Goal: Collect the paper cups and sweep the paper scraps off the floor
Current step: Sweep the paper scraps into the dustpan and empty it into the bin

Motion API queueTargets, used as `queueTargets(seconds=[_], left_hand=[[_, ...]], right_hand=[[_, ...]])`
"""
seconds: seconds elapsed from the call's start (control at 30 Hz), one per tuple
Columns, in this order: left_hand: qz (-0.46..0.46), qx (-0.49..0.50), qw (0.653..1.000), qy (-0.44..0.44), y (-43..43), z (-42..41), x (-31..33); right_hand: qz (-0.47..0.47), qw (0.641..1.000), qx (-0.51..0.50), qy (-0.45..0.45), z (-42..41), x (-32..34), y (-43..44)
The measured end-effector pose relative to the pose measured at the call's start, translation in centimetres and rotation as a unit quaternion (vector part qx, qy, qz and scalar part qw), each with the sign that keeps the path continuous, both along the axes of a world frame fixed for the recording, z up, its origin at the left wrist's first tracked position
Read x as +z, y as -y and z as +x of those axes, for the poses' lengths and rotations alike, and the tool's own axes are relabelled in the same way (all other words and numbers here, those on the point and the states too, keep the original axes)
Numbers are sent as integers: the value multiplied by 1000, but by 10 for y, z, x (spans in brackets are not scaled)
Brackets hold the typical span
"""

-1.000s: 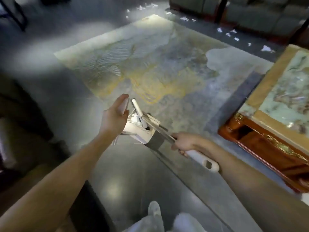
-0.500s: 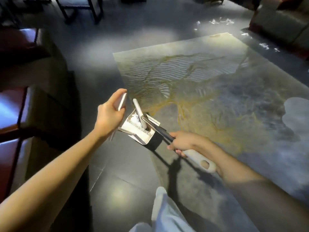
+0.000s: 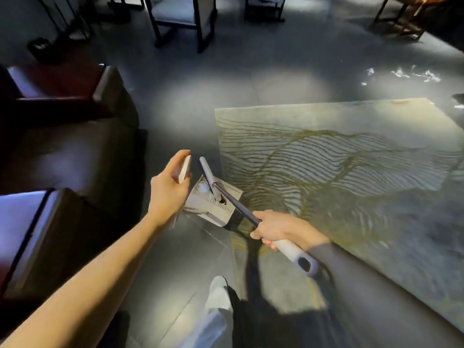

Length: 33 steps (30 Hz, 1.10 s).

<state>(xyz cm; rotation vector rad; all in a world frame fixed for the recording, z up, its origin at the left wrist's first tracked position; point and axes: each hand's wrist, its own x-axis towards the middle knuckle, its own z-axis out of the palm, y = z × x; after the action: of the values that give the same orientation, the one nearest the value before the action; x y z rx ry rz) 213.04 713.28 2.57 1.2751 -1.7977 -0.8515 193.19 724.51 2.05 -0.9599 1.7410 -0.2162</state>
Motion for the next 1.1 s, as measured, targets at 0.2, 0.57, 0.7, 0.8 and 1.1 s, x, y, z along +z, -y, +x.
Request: queueTargets(seconds=[0.2,0.57,0.7,0.8,1.1], left_hand=[[5,40,999,-19,191,-64,24],[1,192,981,-29,532,-176,32],[-31,243,969,-30,636,-187,49],[-49,277,960,-15,723,-183,54],[-70,329,942,16,1007,-117,43]], right_hand=[[-4,998,62,-8,-73,20,200],[7,984,172,-47,-205,28,606],[13,978,206,-15,-217,44,744],[21,974,224,-11,-214,49,846],[-17,944,329,-20,-148,40,1157]])
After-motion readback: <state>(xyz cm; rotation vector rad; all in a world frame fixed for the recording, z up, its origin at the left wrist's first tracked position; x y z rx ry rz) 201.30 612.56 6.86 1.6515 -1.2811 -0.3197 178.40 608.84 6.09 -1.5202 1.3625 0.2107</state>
